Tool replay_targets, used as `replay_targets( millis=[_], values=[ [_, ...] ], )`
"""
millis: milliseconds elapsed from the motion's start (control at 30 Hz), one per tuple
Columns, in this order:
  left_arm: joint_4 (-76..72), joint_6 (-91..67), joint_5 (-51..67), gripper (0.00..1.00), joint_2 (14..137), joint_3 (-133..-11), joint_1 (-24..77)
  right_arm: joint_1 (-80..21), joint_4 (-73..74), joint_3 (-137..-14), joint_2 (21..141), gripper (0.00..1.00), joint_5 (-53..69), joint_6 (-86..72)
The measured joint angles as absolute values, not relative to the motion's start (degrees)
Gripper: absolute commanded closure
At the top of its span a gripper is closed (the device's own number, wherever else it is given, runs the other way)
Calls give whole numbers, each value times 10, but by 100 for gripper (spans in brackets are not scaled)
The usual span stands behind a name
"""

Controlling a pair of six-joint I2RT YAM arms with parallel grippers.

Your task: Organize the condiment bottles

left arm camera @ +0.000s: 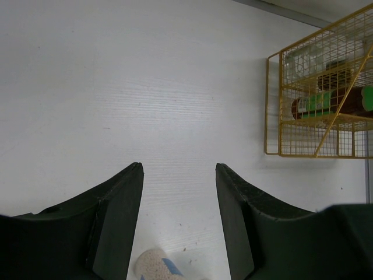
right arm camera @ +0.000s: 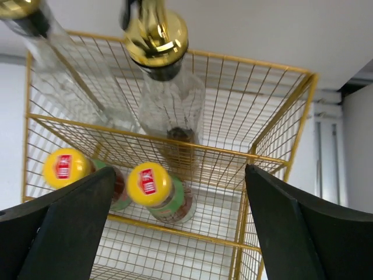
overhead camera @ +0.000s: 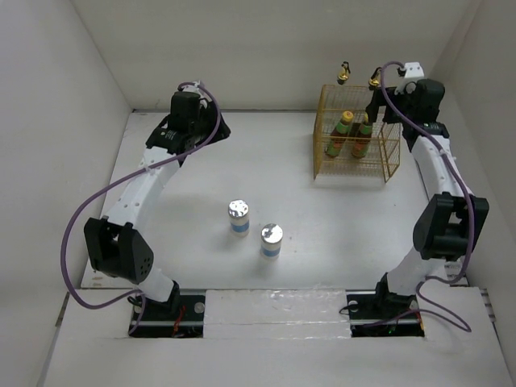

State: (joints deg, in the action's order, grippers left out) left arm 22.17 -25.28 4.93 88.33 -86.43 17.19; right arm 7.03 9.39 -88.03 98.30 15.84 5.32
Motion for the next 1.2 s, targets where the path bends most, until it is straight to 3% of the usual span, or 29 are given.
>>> replay_targets(
  millis=[167,200,267,300,333,400,433,500,533,567,700,900,1100,1200],
  values=[
    [223,-253,49,53,883,-864,172,65,90,-871,905,1,142,56],
    [223,-253,49,55,883,-864,172,58,87,-861,882,12,137,56],
    [224,-253,49,63,883,-864,172,29,80,-826,824,70,133,66],
    [225,-253,49,69,883,-864,172,5,80,-806,797,90,134,69],
    [225,-253,49,76,882,-864,172,-27,79,-781,766,100,135,70],
    [227,-251,49,84,880,-864,172,-114,83,-727,712,98,143,75],
    [228,-251,49,84,878,-863,172,-161,92,-703,691,73,149,79],
    [229,-251,47,83,870,-857,172,-251,112,-654,657,34,165,83],
    [232,-251,45,74,864,-853,172,-289,127,-635,644,13,170,86],
    [233,-249,44,69,859,-848,172,-328,148,-617,632,0,172,89],
    [239,-249,44,52,837,-831,172,-439,209,-584,625,0,180,101],
    [244,-249,43,48,817,-816,172,-534,227,-571,688,0,186,108],
    [254,-248,41,48,781,-790,172,-549,218,-571,754,0,179,105],
    [255,-248,40,48,769,-779,172,-552,208,-571,778,19,159,98]
  ],
)
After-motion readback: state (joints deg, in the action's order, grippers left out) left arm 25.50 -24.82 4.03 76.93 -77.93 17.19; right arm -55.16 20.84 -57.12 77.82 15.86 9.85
